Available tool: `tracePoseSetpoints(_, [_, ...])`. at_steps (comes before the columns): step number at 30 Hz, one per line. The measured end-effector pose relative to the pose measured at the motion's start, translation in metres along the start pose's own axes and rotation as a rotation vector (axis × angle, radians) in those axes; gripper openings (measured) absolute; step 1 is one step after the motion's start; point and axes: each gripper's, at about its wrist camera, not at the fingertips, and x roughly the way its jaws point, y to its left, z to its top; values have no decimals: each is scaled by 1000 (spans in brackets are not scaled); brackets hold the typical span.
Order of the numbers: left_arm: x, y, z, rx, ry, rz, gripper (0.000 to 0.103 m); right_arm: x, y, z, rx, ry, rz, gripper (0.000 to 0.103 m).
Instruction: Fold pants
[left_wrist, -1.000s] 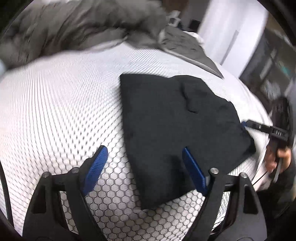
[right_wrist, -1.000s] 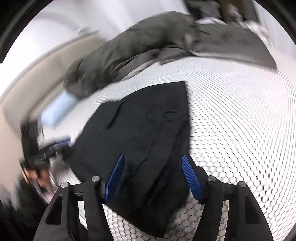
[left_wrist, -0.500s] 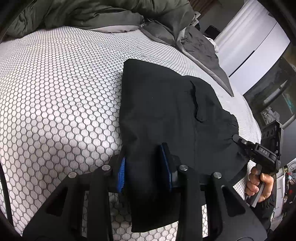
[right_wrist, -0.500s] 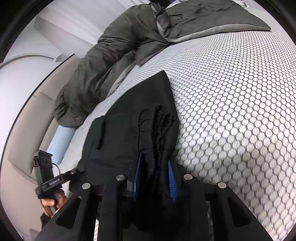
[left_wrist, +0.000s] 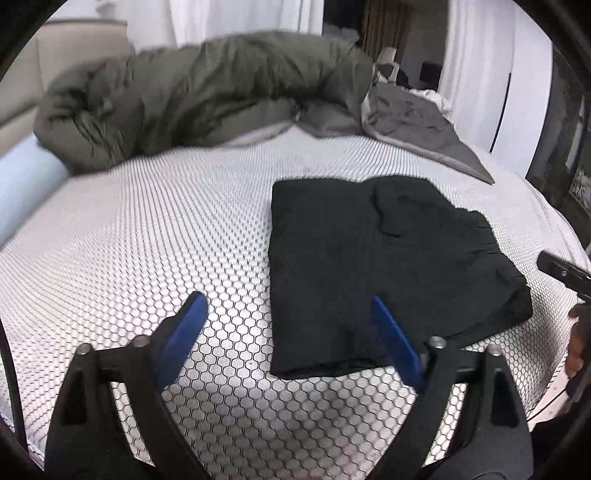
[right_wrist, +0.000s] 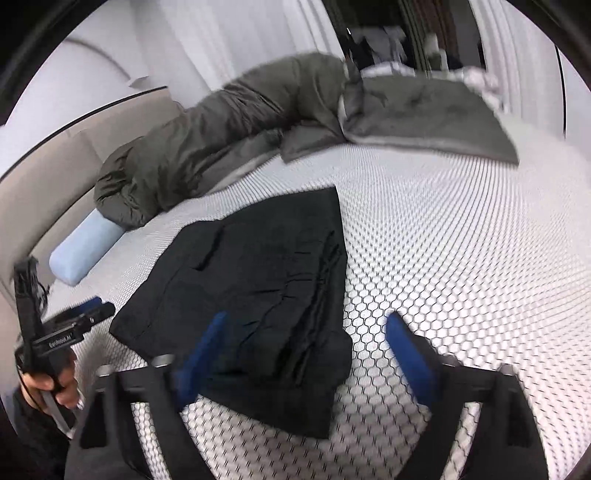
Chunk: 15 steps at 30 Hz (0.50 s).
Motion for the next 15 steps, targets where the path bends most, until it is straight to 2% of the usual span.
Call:
tracePoseSetpoints(1, [-6,-3,-3,-1,-22,4,100,-8,7,-2,-39,-25,-10,99])
tracePoseSetpoints(2, [-14,-2,-8,-5,-38,6,102,-13,13,-4,-71,-45,-13,102])
tracePoseSetpoints(6, [-37,-11,-18,-13,-81,-21,102,-40,19,-16,-96,-139,-9,103])
tracePoseSetpoints(9, [-49,-21,-26,18,-110,-19,102,-47,22,-27,-102,-140,25,103])
tracePoseSetpoints(15, [-67,-31,-35,63,-140,-28,102,-58,31,-41,-139,-161,9,103])
